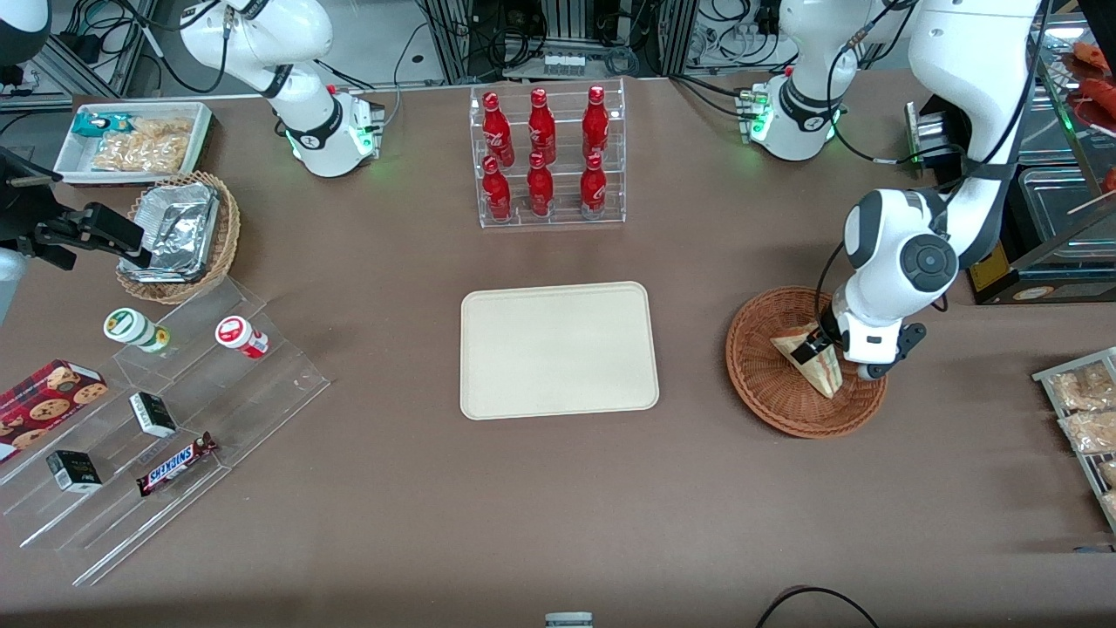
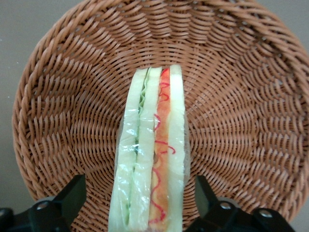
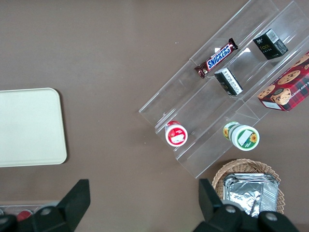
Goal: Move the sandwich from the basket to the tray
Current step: 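Lower the left gripper and grasp the wrapped sandwich upright, then lift the sandwich and carry it over the cream tray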
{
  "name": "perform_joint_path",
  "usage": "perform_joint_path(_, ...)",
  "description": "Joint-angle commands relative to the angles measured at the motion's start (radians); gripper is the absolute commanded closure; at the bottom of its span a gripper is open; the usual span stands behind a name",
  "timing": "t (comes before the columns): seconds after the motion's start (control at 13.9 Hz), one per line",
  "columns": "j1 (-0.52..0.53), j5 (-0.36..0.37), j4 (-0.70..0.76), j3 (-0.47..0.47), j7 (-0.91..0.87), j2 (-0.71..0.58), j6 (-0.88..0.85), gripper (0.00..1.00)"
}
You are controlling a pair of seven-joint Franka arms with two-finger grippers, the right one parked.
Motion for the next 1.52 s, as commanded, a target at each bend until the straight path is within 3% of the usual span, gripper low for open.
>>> perform_joint_path(0.0,-0.006,0.005,0.008,0.002,-0.083,0.000,0.003,0.81)
perform_joint_path(0.07,-0.010,0.007,0.022,0.000,-0.098,-0.002,-0.003,0.95)
perform_joint_path(0.14,-0.014,0.010,0.046,0.000,-0.095,-0.005,-0.041,0.98)
perform_joint_path(0.43,-0.015,0.012,0.163,-0.018,0.075,-0.026,-0.270,0.98)
perform_joint_path(0.72,-0.015,0.009,0.220,-0.093,0.105,-0.016,-0.276,0.95)
perform_joint_path(1.01,-0.015,0.007,0.307,-0.229,0.201,0.045,-0.276,0.94)
perform_joint_path(1.15,-0.017,0.010,0.353,-0.298,0.201,0.088,-0.276,0.98)
perform_joint_path(1.44,-0.144,0.094,0.483,-0.334,0.102,0.194,-0.293,1.00)
